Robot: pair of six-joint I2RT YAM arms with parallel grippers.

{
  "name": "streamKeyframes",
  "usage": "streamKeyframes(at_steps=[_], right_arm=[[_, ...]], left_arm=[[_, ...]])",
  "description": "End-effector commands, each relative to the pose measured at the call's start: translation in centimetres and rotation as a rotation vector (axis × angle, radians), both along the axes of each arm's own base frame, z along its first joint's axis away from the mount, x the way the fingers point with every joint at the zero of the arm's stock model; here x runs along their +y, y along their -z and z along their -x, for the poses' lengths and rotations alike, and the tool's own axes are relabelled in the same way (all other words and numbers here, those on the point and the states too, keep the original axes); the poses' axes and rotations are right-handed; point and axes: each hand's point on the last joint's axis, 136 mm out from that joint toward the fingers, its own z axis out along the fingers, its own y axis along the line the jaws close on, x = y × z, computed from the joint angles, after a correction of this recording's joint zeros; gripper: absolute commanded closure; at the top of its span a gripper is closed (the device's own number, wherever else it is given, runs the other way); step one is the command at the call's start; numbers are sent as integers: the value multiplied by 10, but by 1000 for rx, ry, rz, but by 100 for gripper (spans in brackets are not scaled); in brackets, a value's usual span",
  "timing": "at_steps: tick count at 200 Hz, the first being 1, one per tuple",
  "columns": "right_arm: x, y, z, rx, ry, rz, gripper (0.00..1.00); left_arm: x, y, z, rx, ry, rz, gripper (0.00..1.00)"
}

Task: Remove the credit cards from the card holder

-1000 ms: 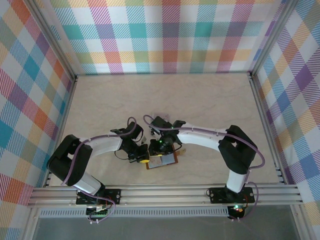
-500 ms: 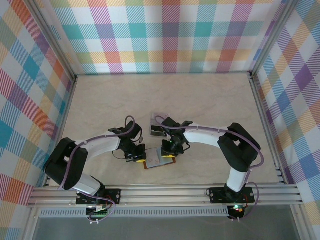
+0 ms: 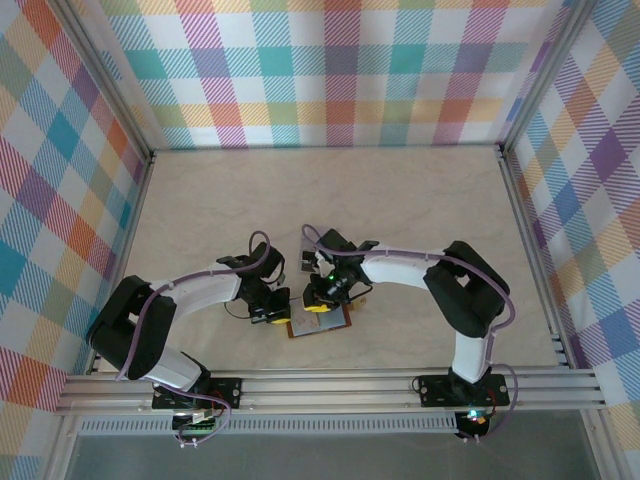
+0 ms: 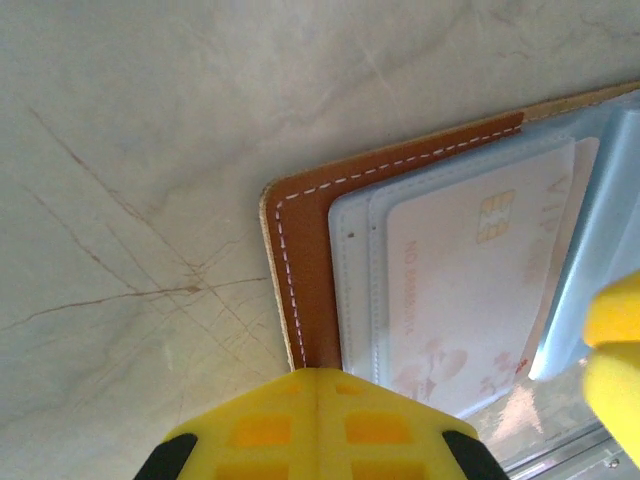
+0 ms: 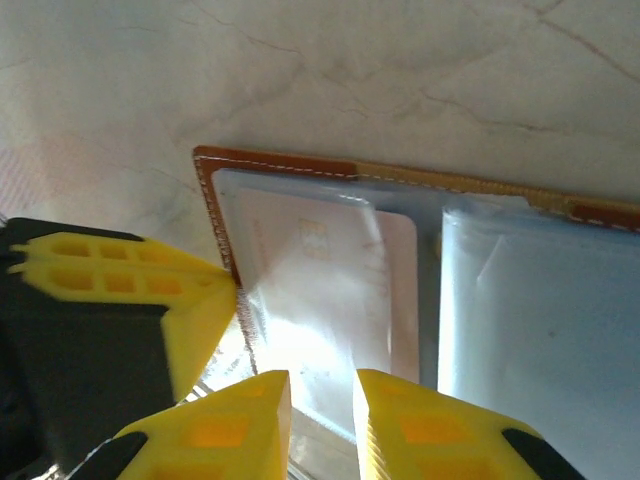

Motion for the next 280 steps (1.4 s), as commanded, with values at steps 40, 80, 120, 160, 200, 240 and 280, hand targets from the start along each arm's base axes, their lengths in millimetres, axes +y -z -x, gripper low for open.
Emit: streamKeyframes(at_steps=[40,80,120,160,200,240,280], right_arm=[[-6,13,-3,0,0,63,76],[-28,19,-10,-63,7,194,76],[-13,-5,-10,-72,14,86,75],[-16,-19,-13,-104,13,82,74],[-21,-11,-15,-87,16,103,73],[-19,-9,-18,-84,10,98,73],[-13,0,-16,-61,-26,85,71]], left_arm=[[8,9,9,30,13,-44,100],[9,9,10,31,15,-49,100],[6,-2,5,12,15,-35,100],[-11,-32,-5,-35,11,53,100],[-34,-38,-7,-29,48,86,100],[-38,-17,-4,5,58,59,100],[-22,6,1,39,79,-43,100]])
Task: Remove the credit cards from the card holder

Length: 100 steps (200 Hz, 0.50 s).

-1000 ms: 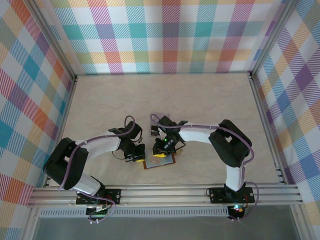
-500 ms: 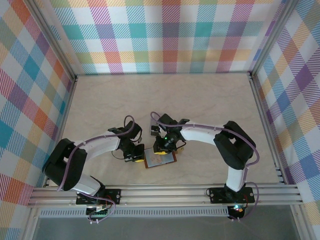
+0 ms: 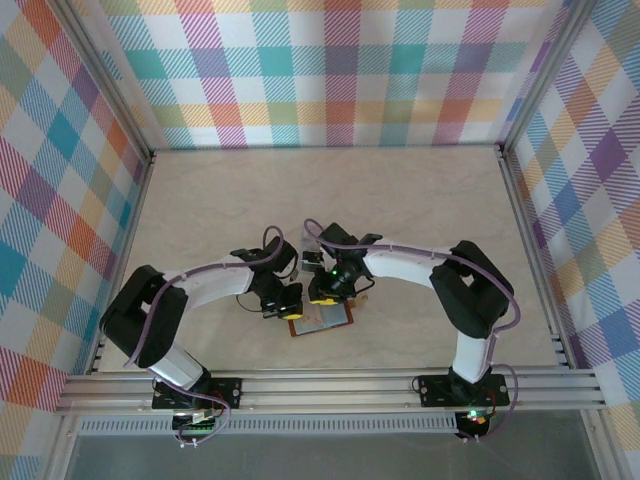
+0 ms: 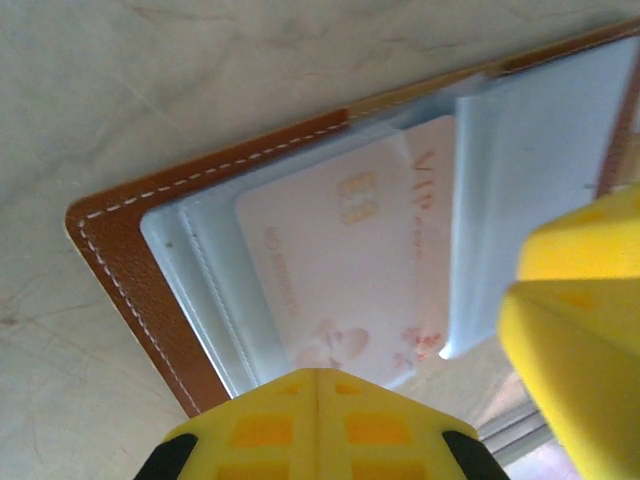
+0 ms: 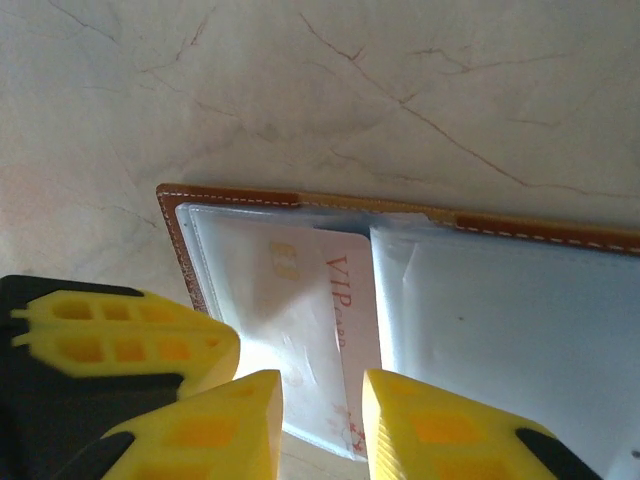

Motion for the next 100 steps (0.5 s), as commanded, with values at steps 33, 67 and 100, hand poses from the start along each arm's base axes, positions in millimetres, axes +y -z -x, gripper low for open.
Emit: streamKeyframes(at_steps=[33,67,100], right_arm=[[-7,20,-1,11,-38,69,71],[2,22,6,43,-57,-2,71],[12,13,7,89,-32,-142,73]], left_arm=[[22,19,14,31,43,-118,100],[27,22,19,38,44,-136,100],[25,24,19,46,45,-128,100]])
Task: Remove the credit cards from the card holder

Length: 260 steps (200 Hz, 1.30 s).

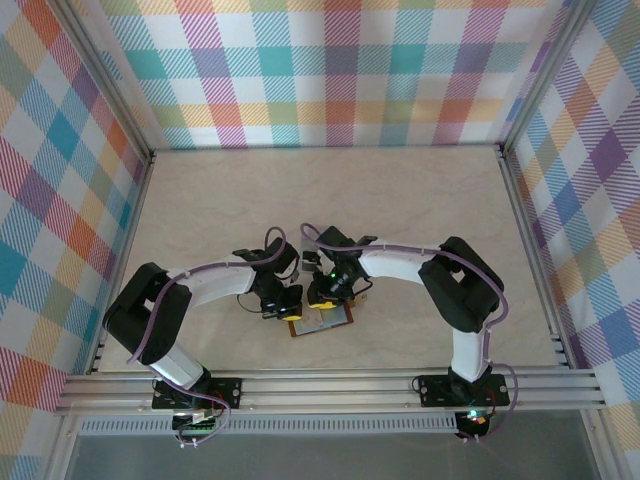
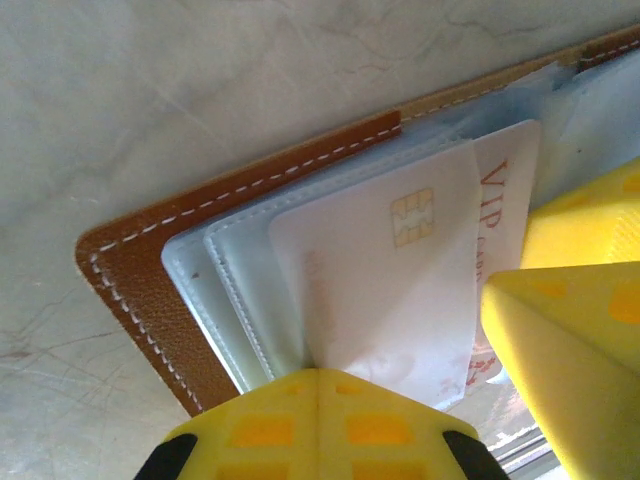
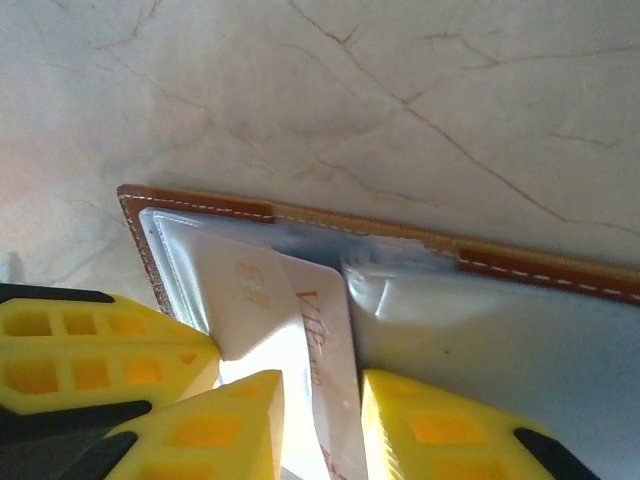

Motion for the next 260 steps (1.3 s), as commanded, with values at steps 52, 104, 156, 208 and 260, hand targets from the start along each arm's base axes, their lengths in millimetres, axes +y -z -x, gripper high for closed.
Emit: streamKeyframes(at_steps=[52,104,156,208,260], right_arm=[[19,-39,5,58,2,-302,75],[26,-57,8,78,4,-422,83],[2,-40,1,0,37,-237,91],[-38,-28,-5,-84,56,-7,95],[-54,-43,-12,-221,-20,45,93]], left_arm=[[22,21,16,49,20,-114,100],[19,20,15,49,17,-103,100],[19,19,15,48,18,-101,100],[19,18,15,38,27,-101,100],[15,-6,2,-59,62,-75,100]])
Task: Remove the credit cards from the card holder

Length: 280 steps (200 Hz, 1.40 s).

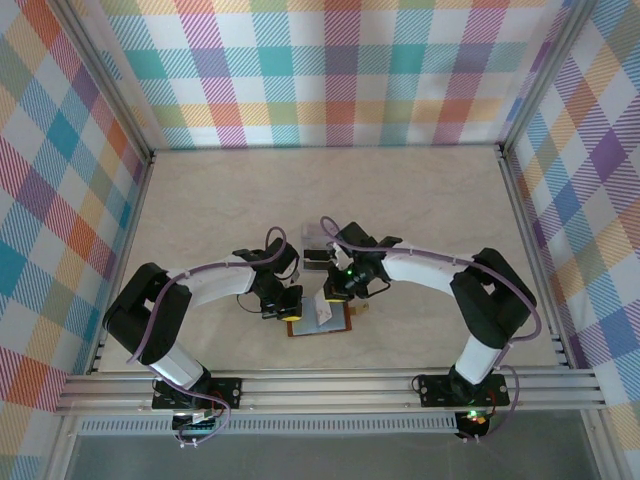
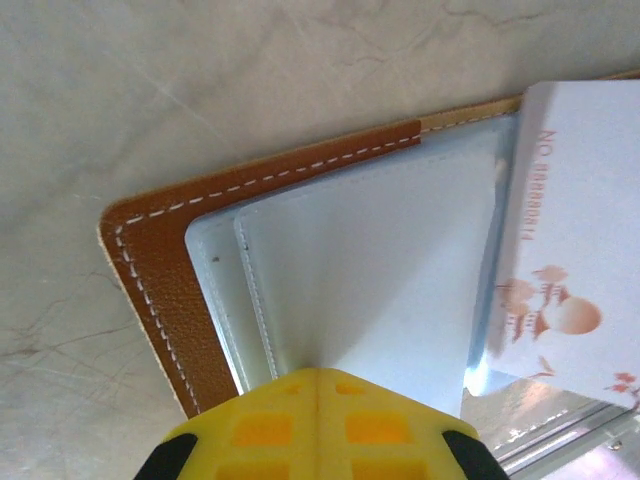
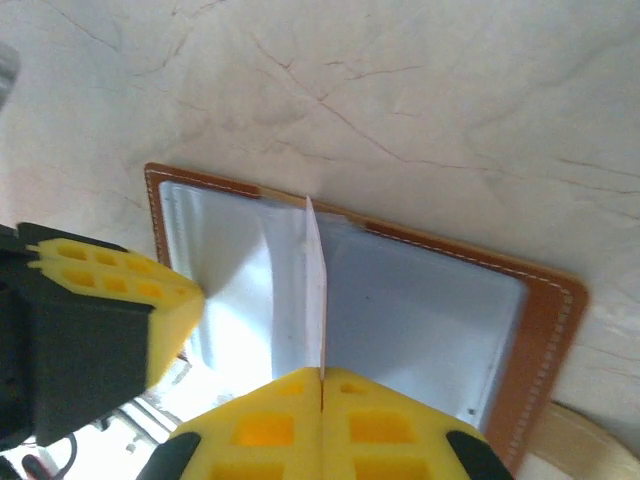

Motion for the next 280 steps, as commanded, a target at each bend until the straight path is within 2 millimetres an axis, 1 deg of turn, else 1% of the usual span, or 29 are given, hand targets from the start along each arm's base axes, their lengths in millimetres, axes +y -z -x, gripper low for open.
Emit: streamKeyframes(at_steps=[1,9,29,60,86,107,127,154,173,186,225,246,273,280], right_arm=[[-14,-13,-2,-90,-62,38,93],[-14,-19,-3,-124,-80,30,93],[-19,-30,-11,-201,-127,57,100],[-24,-49,-23,-316,-260,82,100],[-29,-62,-28,-458,-510,137,100],[-36,-73,-44,-603,-686,220,100],[-38,-81,-62,-690,-800,294,100],[-34,-93,-85,-726,-886,305,100],[-26,-103,-100,-733,-917,279,100],[-22,-107,-108,-727,-944,264,100],[-3,-109,-134,-728,-1014,234,100],[2,-109,-148,-727,-1042,225,100],[10,-105,-155,-703,-1083,181,100],[12,-102,-157,-692,-1091,179,100]], left_arm=[[13,-6,1,-40,31,-66,100],[12,-10,-3,-65,31,-61,100],[10,-21,-13,-115,33,-62,98],[9,-30,-21,-143,39,-71,97],[15,-38,-25,-198,27,-90,97],[22,-47,-28,-250,10,-96,97],[29,-53,-26,-273,2,-116,97],[44,-50,-21,-278,-17,-162,97],[47,-44,-17,-266,-40,-156,98],[47,-41,-16,-257,-47,-155,98],[57,-31,-10,-244,-67,-189,99],[60,-28,-7,-235,-76,-198,99],[62,-28,-6,-234,-77,-209,100],[62,-29,-7,-236,-78,-208,100]])
